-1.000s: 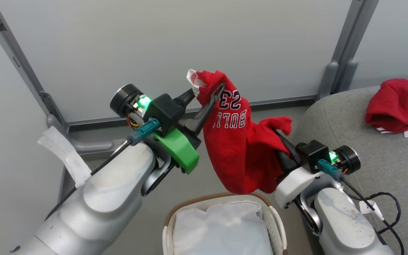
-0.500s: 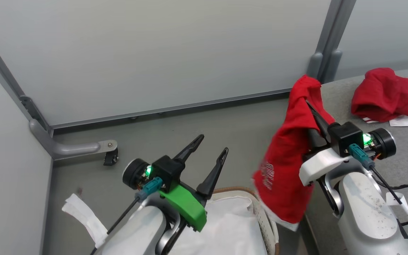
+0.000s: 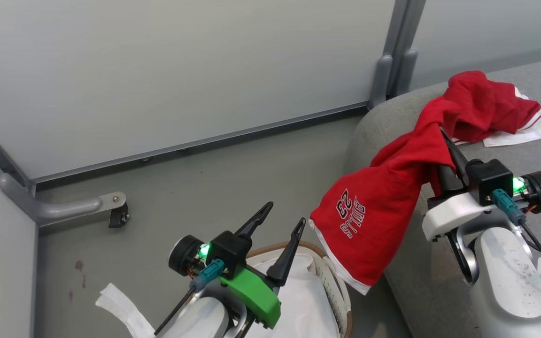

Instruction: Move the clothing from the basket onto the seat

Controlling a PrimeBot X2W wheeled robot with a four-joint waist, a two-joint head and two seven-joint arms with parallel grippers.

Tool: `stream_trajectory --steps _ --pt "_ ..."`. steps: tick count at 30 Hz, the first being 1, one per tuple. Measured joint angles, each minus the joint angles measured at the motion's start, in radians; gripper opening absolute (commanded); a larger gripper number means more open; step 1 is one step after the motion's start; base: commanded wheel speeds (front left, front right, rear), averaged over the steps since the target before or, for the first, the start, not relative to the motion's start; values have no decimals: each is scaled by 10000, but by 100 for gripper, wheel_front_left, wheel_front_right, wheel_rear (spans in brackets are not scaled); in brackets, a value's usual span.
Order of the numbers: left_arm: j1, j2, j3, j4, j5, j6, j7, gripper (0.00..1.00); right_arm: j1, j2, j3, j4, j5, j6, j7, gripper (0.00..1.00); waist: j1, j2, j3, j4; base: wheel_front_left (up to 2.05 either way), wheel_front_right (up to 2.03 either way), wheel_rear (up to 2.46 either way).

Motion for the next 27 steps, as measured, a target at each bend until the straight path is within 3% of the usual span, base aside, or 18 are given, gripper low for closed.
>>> stream_trajectory --steps 14,22,27 --pt "-372 -213 -161 -104 253 -12 2 100 -67 -121 -782 -577 -23 0 0 0 0 0 937 -1524 0 0 0" --pt "-992 -134 -374 -61 345 -12 2 100 -659 -88 -1223 -558 88 0 0 0 0 0 1897 -2015 0 0 0" --pt "-1418 -15 -500 -38 372 -13 0 100 -1998 -773 -1810 -305 79 0 2 0 0 0 2612 -2059 0 0 0"
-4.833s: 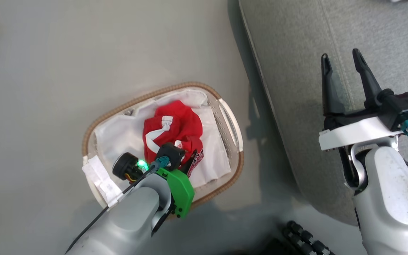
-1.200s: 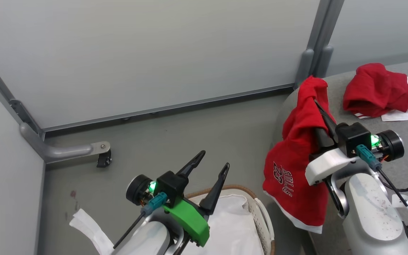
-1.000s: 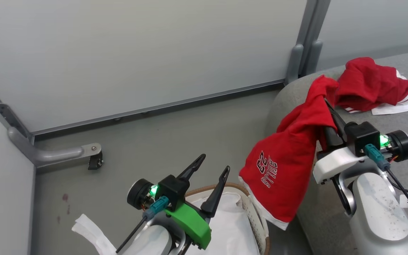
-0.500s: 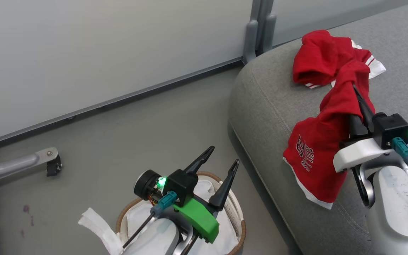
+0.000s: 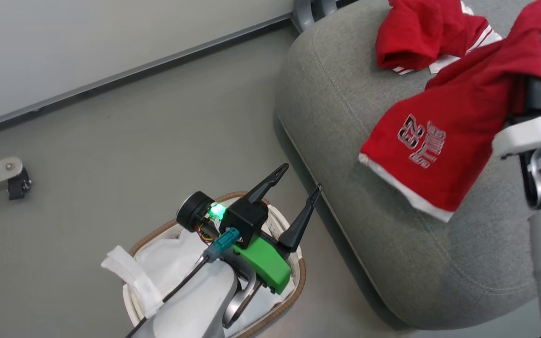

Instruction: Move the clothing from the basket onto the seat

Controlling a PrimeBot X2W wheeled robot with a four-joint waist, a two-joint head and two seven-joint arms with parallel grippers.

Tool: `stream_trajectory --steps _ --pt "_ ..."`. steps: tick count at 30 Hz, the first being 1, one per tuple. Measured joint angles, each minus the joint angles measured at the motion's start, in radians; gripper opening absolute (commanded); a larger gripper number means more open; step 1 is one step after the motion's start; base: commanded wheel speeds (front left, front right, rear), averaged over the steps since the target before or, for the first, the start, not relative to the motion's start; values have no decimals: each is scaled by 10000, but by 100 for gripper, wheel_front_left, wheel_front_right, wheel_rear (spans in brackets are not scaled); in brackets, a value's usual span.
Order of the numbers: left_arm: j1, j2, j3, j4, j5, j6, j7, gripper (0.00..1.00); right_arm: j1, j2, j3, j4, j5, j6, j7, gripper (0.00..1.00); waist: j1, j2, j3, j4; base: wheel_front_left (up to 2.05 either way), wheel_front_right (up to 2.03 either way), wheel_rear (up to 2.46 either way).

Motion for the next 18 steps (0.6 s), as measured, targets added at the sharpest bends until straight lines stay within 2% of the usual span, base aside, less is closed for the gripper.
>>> stream_trajectory --steps 10,14,18 --pt "-984 173 -194 -96 203 0 2 100 -2968 -2100 -972 1407 -387 0 265 0 0 0 1486 583 0 0 0" --pt "-1337 286 -138 -184 313 0 0 100 -3884 -2431 -1381 2109 -608 0 267 0 0 0 2089 981 0 0 0" --pt "-1511 341 -81 -305 405 0 0 100 -4455 -2435 -1728 2880 -1106 0 201 0 1 0 2662 1368 0 0 0"
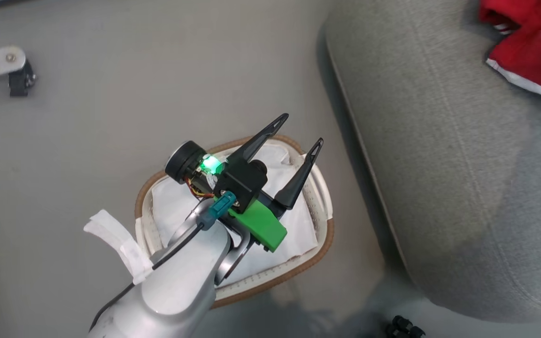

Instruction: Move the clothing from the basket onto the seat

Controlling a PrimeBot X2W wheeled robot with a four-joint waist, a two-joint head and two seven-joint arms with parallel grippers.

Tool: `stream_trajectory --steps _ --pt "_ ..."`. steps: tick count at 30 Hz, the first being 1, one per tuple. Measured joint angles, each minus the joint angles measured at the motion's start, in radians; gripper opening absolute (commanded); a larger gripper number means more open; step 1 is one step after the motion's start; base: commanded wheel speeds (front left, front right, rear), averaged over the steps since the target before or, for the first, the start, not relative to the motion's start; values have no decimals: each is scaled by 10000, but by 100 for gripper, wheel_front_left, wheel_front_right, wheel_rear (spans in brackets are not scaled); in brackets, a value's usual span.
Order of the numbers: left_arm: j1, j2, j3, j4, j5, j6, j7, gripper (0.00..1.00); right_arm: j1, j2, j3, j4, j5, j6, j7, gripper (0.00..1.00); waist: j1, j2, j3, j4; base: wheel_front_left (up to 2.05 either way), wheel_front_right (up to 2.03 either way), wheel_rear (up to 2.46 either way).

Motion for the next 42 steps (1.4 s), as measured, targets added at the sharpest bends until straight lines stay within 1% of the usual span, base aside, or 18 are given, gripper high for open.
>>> stream_trajectory --steps 5,10,15,16,17,18,19,23,30,36,42 --pt "-197 54 88 -174 88 0 0 100 -207 247 -242 909 -476 0 -127 0 0 0 661 408 0 0 0" --pt "-219 77 201 -209 176 0 0 100 -176 662 -453 1588 -777 0 -186 0 1 -1 1225 712 0 0 0" --pt "-218 77 249 -194 178 0 2 100 89 951 -493 1532 -853 0 -190 0 1 0 1483 820 0 0 0" --pt "-216 77 261 -188 178 0 0 100 193 1011 -491 1459 -869 0 -190 9 1 0 1468 814 0 0 0" --pt "-214 75 274 -182 174 0 0 100 288 1053 -491 1415 -886 0 -199 27 1 0 1433 807 0 0 0" --pt "-204 75 280 -173 173 0 2 100 380 1087 -483 1388 -903 0 -203 76 1 0 1393 798 0 0 0" --pt "-184 77 282 -159 163 0 0 100 477 1141 -458 1346 -918 0 -203 100 0 0 1331 785 0 0 0" --pt "-23 82 341 -128 73 0 0 100 791 1241 -245 1164 -934 0 -201 100 0 0 952 697 0 0 0" --pt "368 4 619 -127 -107 0 2 100 1451 1170 174 1112 -899 0 -203 100 0 0 28 582 0 0 0" --pt "969 -146 1172 -100 -318 0 2 100 1876 963 813 1522 -807 0 -201 100 -1 0 -965 597 0 0 0" --pt "1687 -251 1952 -82 -437 0 0 100 2158 780 1659 1536 -472 0 -203 100 -1 0 -2055 693 0 0 0"
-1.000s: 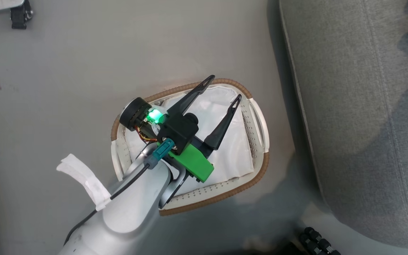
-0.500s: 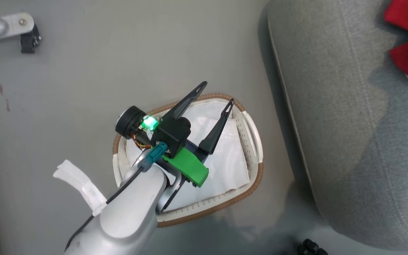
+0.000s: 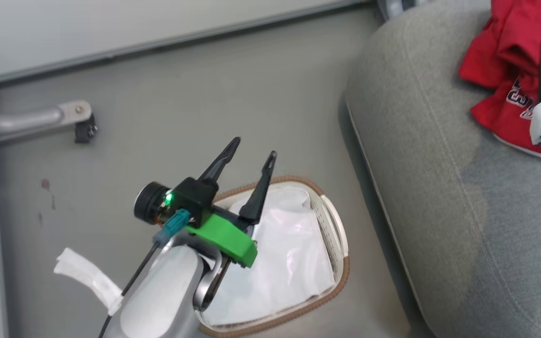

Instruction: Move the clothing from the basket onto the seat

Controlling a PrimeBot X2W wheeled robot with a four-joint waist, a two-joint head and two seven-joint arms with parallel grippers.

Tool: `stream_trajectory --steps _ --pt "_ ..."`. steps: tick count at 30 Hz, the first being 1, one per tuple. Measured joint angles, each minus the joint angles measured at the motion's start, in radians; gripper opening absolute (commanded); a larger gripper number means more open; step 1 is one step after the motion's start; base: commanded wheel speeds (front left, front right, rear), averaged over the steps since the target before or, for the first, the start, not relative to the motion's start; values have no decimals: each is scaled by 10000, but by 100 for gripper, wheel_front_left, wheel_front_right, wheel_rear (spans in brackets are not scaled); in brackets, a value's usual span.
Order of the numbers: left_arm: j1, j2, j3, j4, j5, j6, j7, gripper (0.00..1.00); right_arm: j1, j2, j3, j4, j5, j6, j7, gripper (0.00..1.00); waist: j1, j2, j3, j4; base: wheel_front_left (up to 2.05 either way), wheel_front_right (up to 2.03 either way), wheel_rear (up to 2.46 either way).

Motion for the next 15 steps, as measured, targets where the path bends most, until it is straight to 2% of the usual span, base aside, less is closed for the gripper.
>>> stream_trajectory --steps 7,15 --pt "696 -82 1016 17 0 0 0 100 243 211 813 -460 539 0 0 100 0 0 -1175 245 0 0 0" --pt "1555 -199 2345 -8 42 0 0 100 1332 1151 1214 -1325 1231 0 0 100 0 0 -2139 741 0 0 0"
